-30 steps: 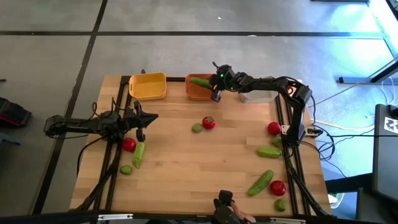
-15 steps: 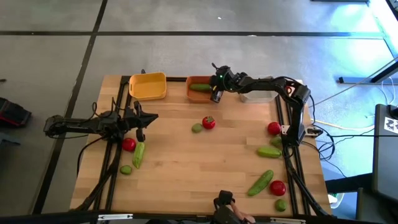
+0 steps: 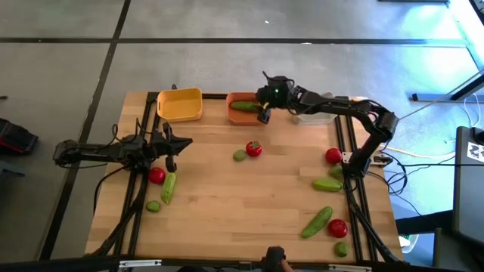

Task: Sort produce into baskets
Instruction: Put the tomato into the white bin

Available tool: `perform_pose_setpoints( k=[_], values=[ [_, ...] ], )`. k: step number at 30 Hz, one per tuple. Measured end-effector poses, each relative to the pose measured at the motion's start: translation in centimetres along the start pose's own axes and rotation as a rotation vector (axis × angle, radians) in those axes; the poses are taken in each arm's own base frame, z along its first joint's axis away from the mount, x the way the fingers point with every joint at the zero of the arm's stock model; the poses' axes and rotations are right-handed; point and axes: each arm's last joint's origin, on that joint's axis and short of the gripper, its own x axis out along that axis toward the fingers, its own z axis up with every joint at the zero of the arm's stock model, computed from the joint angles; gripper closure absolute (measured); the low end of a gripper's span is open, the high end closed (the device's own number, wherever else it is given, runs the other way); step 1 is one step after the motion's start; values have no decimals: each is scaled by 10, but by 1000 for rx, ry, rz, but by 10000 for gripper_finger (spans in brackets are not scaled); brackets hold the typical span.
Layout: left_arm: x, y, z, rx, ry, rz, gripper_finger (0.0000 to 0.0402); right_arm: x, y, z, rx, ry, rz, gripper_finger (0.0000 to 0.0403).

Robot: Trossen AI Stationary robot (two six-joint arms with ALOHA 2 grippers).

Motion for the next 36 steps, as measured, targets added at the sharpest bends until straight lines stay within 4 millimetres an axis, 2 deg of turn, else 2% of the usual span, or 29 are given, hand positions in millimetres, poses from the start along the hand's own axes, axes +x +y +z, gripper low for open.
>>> perform_pose_setpoints(
  k=[6, 11, 19, 25, 29, 36],
  values=[
    [0, 0, 0, -1, 0, 0, 384, -19, 28, 16, 4, -8, 74, 166],
    [0, 0, 1, -13, -9, -1, 384, -30, 47, 22, 7, 11, 126, 166],
    [0, 0, 4, -34, -34, -3, 384, -35, 68, 25, 8, 26, 209, 166],
    [0, 0, 3, -34, -32, -3, 384, -33, 91, 17, -10, 42, 258, 166],
    [0, 0, 3, -34, -31, -3, 384, -30, 107, 5, -25, 59, 288, 166],
    [0, 0, 3, -30, -31, -3, 384, -31, 119, -2, -12, 80, 314, 166]
  ],
)
